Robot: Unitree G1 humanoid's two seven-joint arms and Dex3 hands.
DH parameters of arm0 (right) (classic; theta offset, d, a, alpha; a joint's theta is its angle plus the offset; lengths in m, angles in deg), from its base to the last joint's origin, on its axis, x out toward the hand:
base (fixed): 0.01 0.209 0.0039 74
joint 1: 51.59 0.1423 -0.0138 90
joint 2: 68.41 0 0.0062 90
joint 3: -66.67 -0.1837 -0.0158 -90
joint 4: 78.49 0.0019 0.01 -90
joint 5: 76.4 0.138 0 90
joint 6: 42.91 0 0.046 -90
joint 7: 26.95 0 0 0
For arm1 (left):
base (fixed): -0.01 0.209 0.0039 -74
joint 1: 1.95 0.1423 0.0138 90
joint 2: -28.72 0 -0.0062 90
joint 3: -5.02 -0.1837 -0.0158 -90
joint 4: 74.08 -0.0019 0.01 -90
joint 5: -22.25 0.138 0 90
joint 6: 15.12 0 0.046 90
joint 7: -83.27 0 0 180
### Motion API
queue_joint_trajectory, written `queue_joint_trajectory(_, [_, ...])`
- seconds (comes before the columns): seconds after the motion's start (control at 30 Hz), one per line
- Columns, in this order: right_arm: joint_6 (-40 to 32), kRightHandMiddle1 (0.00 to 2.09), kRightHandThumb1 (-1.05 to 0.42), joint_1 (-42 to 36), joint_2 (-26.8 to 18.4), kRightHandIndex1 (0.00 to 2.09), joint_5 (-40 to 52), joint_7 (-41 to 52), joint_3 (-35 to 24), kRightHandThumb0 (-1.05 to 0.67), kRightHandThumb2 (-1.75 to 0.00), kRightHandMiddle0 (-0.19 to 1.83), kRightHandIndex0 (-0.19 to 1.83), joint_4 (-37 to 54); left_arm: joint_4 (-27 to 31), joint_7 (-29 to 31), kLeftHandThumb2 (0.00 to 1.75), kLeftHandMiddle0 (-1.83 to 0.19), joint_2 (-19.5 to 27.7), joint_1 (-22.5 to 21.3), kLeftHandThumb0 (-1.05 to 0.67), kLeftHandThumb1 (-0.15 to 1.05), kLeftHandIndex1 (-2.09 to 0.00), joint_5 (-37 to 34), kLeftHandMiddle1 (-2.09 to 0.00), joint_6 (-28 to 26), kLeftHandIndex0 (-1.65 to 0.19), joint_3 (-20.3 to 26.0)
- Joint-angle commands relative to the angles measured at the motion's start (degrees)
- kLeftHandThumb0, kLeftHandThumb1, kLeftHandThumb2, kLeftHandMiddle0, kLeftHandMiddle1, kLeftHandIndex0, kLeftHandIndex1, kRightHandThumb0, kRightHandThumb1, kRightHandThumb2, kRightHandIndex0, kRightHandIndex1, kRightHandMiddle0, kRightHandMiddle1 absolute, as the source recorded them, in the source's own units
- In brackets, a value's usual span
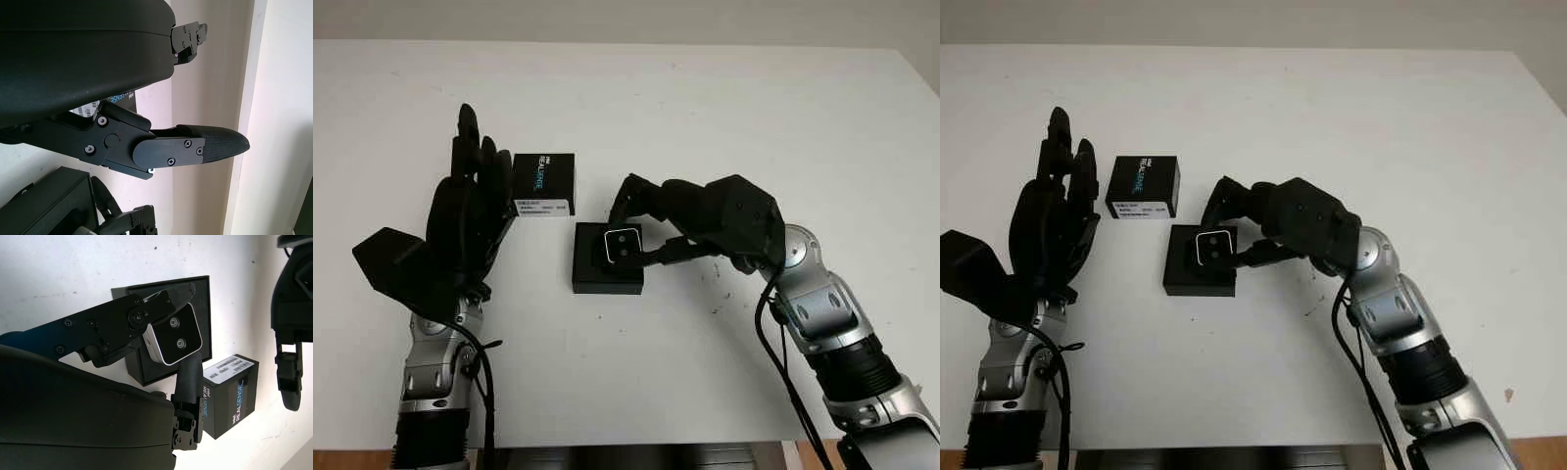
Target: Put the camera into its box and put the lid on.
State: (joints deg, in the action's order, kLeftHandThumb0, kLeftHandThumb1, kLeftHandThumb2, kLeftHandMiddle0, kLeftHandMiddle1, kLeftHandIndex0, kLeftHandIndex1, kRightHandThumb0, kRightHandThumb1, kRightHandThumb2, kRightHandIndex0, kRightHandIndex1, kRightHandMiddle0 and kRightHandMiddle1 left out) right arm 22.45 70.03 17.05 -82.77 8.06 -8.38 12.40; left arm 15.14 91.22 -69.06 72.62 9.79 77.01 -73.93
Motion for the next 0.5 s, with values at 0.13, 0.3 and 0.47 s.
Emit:
queue_joint_trajectory(0.13, [-3.5, 2.09, -1.02, -3.69, 1.61, 0.77, 0.53, -1.55, 0.84, -0.33, -0.06, 0.24, -0.05, 0.05, 1.22, -0.32, 0.47, 0.19, -0.29, 0.69, -0.73, 1.05, 0.0, -0.03, 0.0, -0.16, 0.19, -0.32])
queue_joint_trajectory(0.3, [-3.0, 2.09, -1.03, -4.76, 1.92, 0.76, 0.72, -2.08, 0.95, -0.34, -0.06, 0.22, -0.06, 0.26, 1.01, -0.27, 0.47, 0.19, -0.37, 0.69, -0.73, 1.05, 0.0, -0.01, 0.0, 0.21, 0.19, -0.35])
queue_joint_trajectory(0.47, [-2.65, 2.09, -1.03, -5.56, 2.02, 0.78, 0.58, -2.55, 1.26, -0.34, -0.06, 0.23, -0.05, 0.48, 1.04, -0.18, 0.48, 0.19, -0.44, 0.75, -0.73, 1.05, 0.0, -0.11, 0.0, 0.3, 0.19, -0.35])
